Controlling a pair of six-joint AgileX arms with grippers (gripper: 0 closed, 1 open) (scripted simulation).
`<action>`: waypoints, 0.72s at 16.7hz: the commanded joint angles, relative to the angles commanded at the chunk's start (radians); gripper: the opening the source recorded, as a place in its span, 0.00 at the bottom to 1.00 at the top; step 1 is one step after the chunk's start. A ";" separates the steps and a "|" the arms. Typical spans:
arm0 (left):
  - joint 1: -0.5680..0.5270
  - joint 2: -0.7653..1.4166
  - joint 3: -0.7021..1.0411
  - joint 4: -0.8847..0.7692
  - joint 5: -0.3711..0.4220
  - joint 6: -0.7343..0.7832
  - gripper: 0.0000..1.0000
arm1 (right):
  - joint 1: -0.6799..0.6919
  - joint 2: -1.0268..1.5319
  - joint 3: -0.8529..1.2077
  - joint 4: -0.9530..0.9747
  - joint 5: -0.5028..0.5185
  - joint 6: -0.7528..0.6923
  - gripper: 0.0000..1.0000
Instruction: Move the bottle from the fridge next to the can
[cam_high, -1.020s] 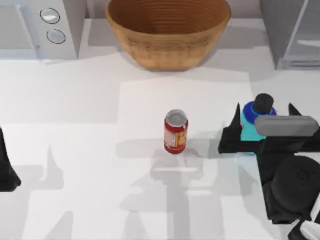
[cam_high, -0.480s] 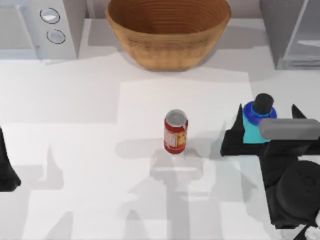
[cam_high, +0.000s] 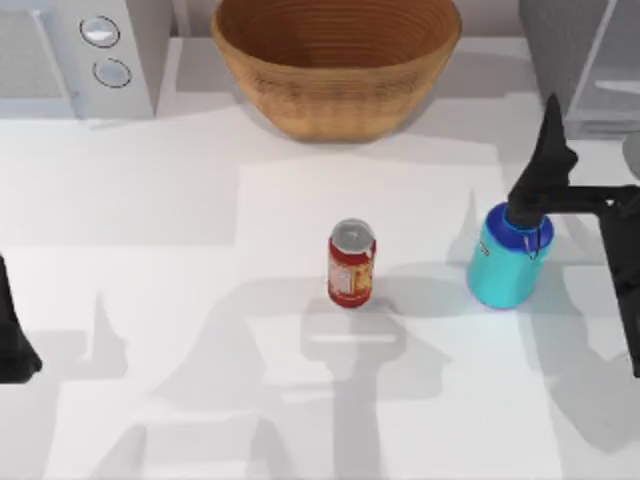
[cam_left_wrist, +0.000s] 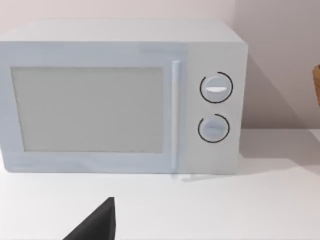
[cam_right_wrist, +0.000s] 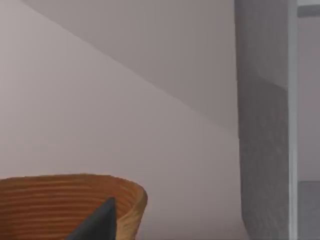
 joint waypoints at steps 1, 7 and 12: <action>0.000 0.000 0.000 0.000 0.000 0.000 1.00 | -0.032 -0.097 -0.006 -0.078 -0.042 -0.002 1.00; 0.000 0.000 0.000 0.000 0.000 0.000 1.00 | -0.238 -0.736 -0.095 -0.635 -0.281 -0.007 1.00; 0.000 0.000 0.000 0.000 0.000 0.000 1.00 | -0.404 -1.202 -0.212 -1.087 -0.423 -0.004 1.00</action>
